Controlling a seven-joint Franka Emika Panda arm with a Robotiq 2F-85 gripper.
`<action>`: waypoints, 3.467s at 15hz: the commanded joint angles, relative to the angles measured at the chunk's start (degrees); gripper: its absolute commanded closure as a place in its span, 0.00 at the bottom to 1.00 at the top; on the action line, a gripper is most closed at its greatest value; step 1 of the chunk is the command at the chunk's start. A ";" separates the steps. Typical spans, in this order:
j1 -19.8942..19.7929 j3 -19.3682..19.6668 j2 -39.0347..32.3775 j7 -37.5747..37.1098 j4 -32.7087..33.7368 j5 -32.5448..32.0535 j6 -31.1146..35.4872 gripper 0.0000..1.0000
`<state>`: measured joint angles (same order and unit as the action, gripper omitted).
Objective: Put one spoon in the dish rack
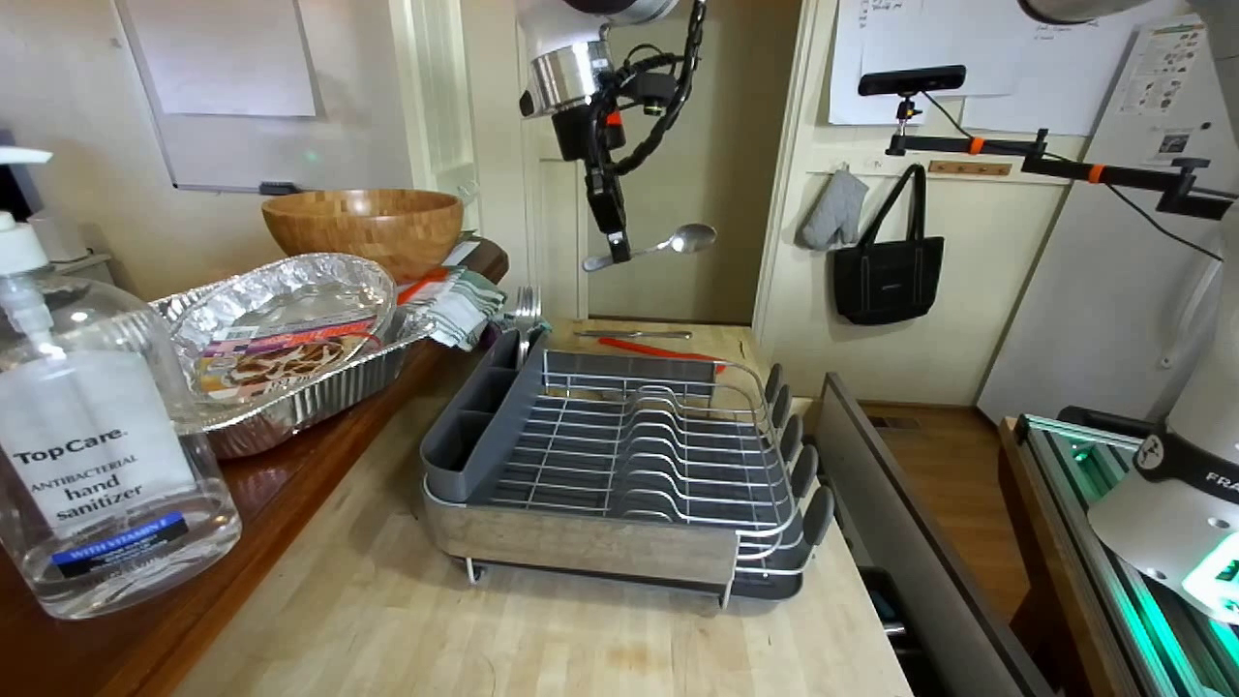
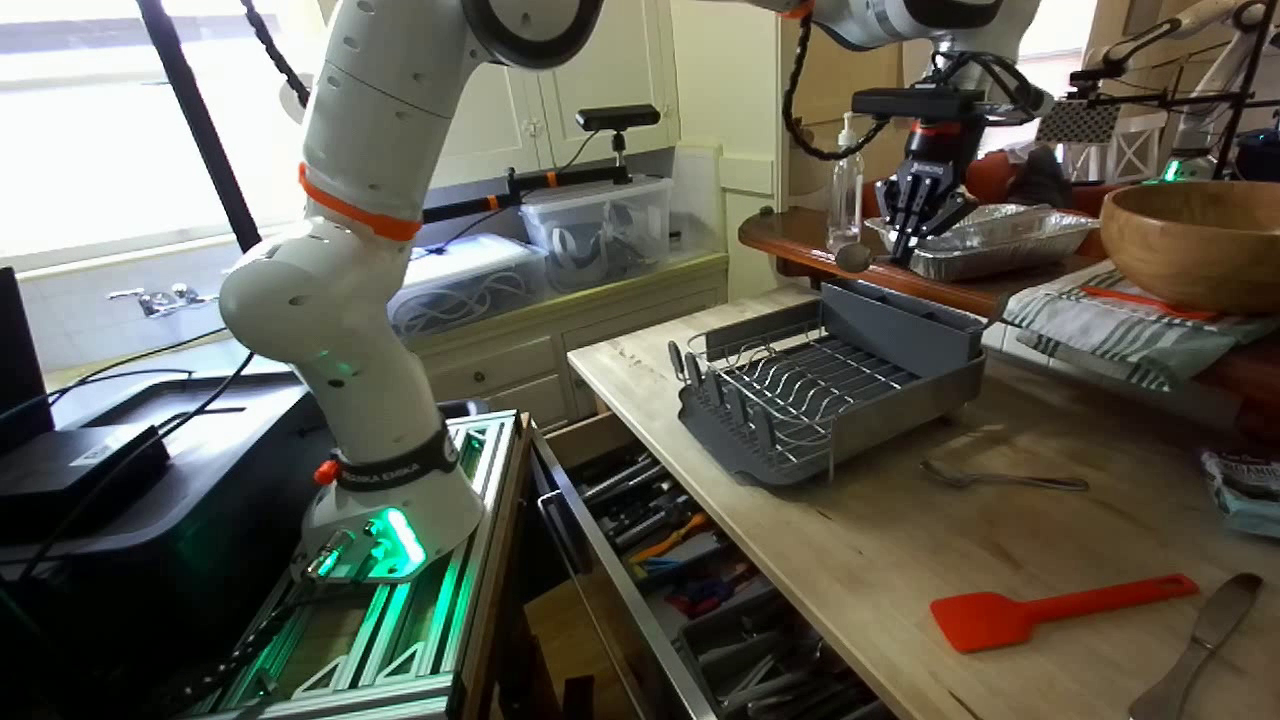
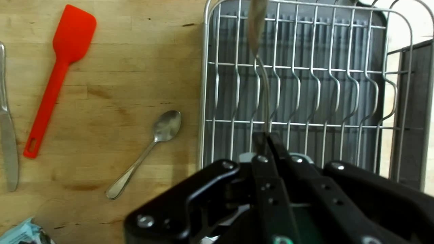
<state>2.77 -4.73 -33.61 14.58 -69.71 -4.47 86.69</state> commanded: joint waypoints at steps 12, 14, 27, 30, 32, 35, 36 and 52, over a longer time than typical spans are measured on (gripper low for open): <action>14.39 2.35 -12.91 10.51 10.94 -28.05 -1.08 0.99; 15.27 2.46 -13.64 12.26 11.19 -30.66 -0.25 0.99; 19.13 1.72 -19.55 22.10 14.98 -40.28 3.77 0.99; 20.20 1.72 -21.02 24.82 16.17 -41.72 3.43 0.99; 20.90 1.66 -21.54 26.56 16.38 -42.49 3.23 0.99; 21.92 1.72 -22.43 28.80 17.01 -43.35 2.77 0.99; 22.28 1.80 -22.90 29.33 17.39 -43.62 2.69 0.99; 24.85 2.52 -28.86 32.59 22.73 -46.09 3.10 0.99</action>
<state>26.68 -2.60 -59.90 45.64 -50.79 -49.70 90.44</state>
